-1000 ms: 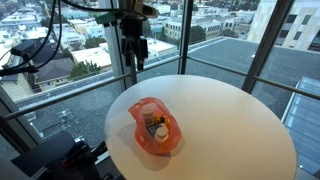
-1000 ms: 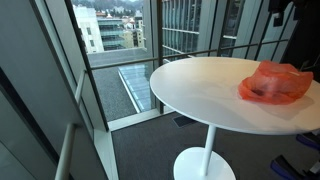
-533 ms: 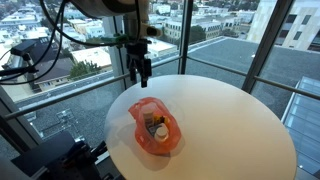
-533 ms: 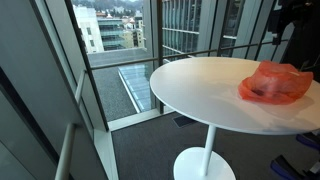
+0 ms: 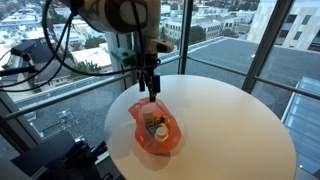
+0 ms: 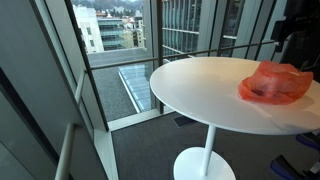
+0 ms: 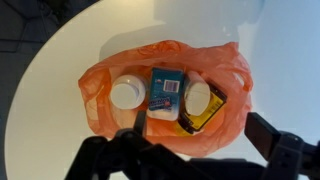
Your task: Remove the paper roll from the plastic bag
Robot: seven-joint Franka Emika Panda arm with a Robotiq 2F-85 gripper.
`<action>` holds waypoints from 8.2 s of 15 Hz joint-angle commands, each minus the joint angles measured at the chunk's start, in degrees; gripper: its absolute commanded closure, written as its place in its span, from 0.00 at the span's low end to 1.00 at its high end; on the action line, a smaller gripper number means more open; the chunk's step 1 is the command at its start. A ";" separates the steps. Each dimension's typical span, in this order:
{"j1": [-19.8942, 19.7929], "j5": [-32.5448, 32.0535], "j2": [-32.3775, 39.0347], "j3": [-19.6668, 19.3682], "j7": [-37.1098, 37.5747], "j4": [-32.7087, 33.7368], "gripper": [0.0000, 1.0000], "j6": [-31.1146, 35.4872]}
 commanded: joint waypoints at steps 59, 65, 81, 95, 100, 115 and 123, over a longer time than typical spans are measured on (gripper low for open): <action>-4.54 -3.11 -0.04 -1.33 10.28 -0.13 0.91 7.10; -7.44 -2.13 0.06 -4.10 9.68 5.22 0.91 3.62; -10.89 -1.26 7.47 -10.10 9.41 6.88 0.91 8.10; -11.39 0.18 14.42 -13.38 8.16 1.39 0.91 23.48; -11.81 5.17 15.25 -14.49 6.43 1.45 0.90 24.33; -7.29 2.84 8.26 -10.81 5.88 1.22 0.00 11.64; -2.71 3.79 1.57 -4.65 -3.05 2.51 0.00 -4.31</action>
